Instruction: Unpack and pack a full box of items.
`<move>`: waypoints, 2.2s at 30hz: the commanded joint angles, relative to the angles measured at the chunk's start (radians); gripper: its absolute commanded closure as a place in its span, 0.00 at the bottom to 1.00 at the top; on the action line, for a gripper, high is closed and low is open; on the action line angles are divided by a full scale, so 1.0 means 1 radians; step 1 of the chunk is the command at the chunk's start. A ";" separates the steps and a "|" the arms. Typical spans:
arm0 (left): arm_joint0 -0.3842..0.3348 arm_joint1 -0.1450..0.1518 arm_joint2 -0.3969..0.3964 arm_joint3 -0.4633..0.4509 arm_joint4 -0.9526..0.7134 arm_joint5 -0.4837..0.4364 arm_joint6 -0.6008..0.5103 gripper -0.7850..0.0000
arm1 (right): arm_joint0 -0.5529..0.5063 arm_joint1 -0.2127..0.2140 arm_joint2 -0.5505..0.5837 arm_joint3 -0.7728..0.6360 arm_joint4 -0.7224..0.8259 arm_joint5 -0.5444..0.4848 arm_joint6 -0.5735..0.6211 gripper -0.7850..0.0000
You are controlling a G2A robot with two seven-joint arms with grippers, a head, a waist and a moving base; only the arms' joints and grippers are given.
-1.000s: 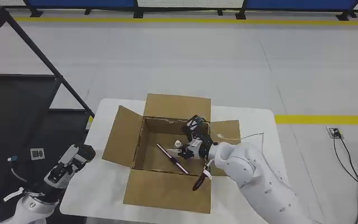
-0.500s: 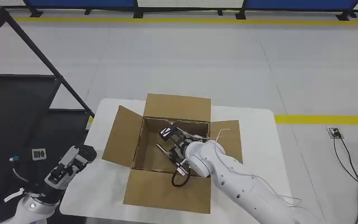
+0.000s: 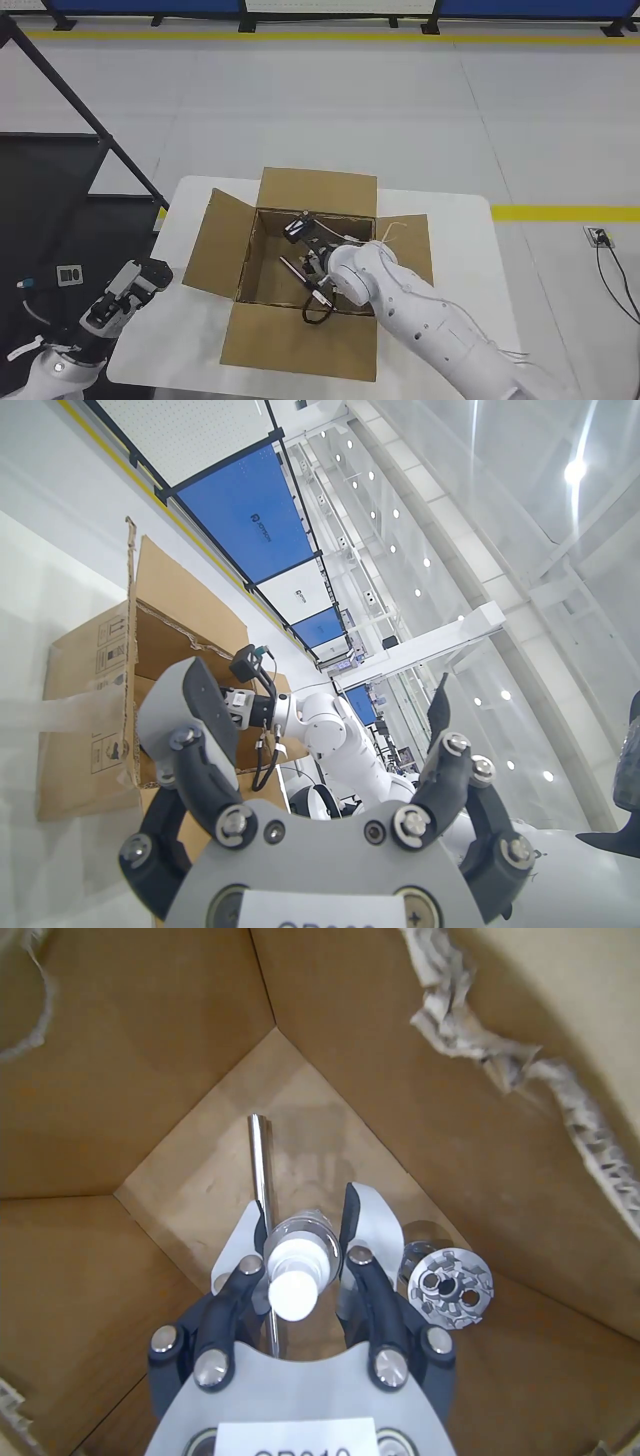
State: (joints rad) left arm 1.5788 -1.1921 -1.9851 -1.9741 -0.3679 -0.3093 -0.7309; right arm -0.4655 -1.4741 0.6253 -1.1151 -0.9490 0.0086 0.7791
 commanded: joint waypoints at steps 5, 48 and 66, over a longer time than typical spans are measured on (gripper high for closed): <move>0.000 0.000 0.000 0.000 0.000 0.000 0.000 0.00 | -0.070 0.038 0.082 -0.189 -0.087 0.029 0.039 1.00; 0.000 0.000 0.000 0.000 0.000 0.000 0.000 0.00 | -0.507 0.169 0.923 -0.358 -0.399 0.263 0.066 1.00; 0.000 0.000 0.000 0.000 0.000 0.000 0.000 0.00 | -0.437 0.165 0.886 -0.217 -0.404 0.246 0.039 0.00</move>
State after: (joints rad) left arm 1.5788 -1.1921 -1.9851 -1.9741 -0.3679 -0.3093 -0.7309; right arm -0.9004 -1.3085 1.5116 -1.3266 -1.3555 0.2547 0.8179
